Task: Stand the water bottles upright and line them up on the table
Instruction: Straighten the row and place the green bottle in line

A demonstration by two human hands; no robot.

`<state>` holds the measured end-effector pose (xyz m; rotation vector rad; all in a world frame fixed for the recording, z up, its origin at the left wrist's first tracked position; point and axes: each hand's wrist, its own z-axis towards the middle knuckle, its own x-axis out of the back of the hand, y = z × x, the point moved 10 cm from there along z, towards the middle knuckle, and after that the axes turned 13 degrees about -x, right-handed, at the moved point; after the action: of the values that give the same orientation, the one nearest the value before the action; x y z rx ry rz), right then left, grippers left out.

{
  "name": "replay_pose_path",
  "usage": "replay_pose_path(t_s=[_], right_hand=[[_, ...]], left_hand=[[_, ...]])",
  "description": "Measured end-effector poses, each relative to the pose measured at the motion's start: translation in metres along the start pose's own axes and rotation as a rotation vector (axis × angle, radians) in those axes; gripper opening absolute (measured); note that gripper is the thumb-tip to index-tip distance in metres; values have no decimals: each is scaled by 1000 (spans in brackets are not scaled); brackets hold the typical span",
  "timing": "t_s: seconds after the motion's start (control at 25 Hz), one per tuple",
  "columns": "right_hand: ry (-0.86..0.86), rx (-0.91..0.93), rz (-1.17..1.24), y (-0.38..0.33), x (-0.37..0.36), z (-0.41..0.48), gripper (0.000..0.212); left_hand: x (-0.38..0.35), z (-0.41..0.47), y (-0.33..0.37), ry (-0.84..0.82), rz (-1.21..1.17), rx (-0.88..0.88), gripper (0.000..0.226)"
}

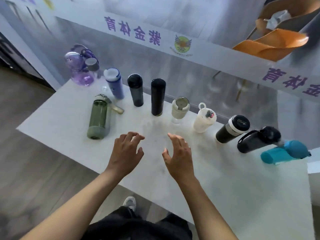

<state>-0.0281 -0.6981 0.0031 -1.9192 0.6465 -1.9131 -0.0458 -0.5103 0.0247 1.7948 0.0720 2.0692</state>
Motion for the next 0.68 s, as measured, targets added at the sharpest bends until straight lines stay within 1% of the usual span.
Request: replay_pose_path(t_s=[0.2, 0.36, 0.48, 0.6, 0.68], right_hand=[[-70, 42, 12, -85, -64, -11, 52], [-156, 111, -83, -137, -109, -1, 54], [-226, 167, -150, -165, -140, 18, 57], [-309, 172, -166, -182, -166, 45, 57], [-349, 157, -164, -190, -184, 65, 57]], left_hand=[[25, -41, -99, -28, 26, 96, 38], [25, -54, -152, -90, 54, 169, 44], [19, -47, -183, -136, 90, 215, 46], [15, -30, -211, -146, 90, 255, 49], [4, -17, -236, -186, 69, 321, 55]])
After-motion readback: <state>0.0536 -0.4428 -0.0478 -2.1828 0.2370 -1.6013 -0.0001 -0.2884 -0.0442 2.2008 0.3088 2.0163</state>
